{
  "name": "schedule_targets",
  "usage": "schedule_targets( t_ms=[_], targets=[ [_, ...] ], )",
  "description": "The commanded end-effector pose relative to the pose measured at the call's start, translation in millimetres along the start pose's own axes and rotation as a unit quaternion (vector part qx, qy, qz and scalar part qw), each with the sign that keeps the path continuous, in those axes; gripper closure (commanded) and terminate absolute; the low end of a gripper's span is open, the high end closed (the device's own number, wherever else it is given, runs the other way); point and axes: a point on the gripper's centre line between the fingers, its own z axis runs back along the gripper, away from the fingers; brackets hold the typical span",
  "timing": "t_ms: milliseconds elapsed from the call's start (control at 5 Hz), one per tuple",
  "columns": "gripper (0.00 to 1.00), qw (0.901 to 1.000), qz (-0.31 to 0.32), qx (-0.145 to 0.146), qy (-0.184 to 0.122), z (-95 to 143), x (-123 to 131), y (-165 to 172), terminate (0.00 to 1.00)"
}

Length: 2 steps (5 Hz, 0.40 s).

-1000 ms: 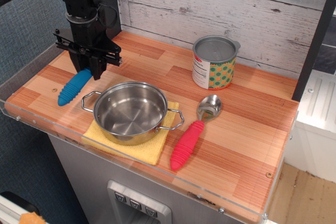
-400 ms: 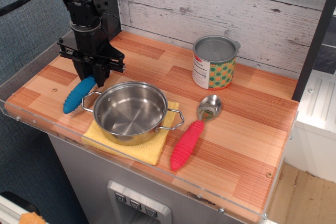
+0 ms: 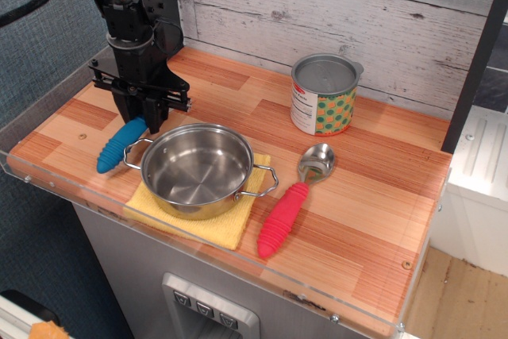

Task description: Move the spatula from right side to left side near pot

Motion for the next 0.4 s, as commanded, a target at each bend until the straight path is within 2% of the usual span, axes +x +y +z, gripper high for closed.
schedule_targets(
  t_ms=[0, 200],
  targets=[
    [0.0, 0.9999, 0.011, 0.009, -0.005, 5.5, -2.9, 6.2, 0.0],
    [0.0, 0.9997, 0.023, 0.0, -0.002, 8.5, -3.0, 9.4, 0.0]
  ],
)
